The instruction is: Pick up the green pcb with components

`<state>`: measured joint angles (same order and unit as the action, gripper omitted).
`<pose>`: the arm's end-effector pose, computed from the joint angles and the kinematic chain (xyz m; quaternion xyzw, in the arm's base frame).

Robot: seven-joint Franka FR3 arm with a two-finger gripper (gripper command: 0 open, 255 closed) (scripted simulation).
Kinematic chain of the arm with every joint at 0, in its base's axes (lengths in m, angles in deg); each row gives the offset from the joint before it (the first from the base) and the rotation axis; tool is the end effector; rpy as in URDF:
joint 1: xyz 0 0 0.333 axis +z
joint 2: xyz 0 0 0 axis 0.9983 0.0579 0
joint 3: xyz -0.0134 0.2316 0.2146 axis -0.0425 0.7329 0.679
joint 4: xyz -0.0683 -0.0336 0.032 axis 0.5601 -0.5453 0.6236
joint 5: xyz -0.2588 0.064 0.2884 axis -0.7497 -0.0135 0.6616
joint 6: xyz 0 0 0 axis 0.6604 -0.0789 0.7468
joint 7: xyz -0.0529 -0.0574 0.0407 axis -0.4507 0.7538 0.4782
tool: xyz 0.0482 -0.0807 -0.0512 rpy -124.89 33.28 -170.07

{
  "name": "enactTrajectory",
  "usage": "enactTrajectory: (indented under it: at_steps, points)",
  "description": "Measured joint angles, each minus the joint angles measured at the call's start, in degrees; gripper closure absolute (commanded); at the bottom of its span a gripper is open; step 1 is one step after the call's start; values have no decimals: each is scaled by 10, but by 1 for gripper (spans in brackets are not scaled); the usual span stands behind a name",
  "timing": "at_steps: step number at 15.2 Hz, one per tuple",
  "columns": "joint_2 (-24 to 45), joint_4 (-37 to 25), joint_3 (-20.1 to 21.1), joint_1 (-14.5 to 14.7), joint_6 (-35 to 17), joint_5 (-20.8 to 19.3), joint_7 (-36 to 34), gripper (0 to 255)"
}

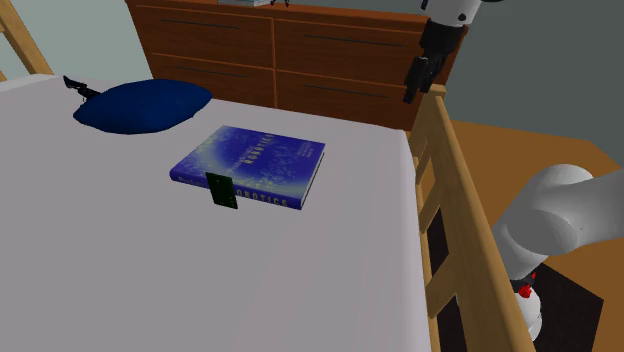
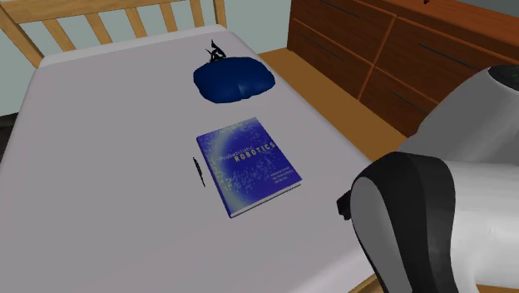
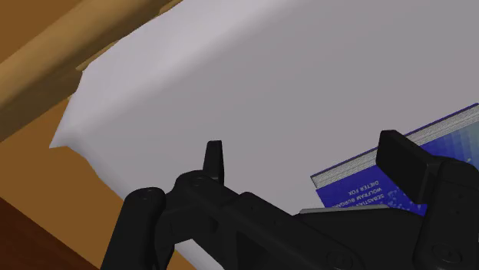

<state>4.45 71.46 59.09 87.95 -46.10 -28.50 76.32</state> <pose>0.3283 0.0143 0.6016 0.9965 0.0686 0.0472 0.0069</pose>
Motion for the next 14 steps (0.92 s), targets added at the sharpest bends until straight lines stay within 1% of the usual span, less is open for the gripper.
enactTrajectory:
  at_steps: [2, 5, 10, 11, 14]
  points:
    - [5, -1, 4, 3, -5, 3, -3, 0]
    - [29, 0, 24, 15, -32, 14, -14, 0]
    - [96, -27, 70, 39, -77, 33, -44, 0]
    - [105, -23, 78, 44, -91, 36, -49, 0]
    - [156, -49, 103, 53, -119, 39, -64, 0]
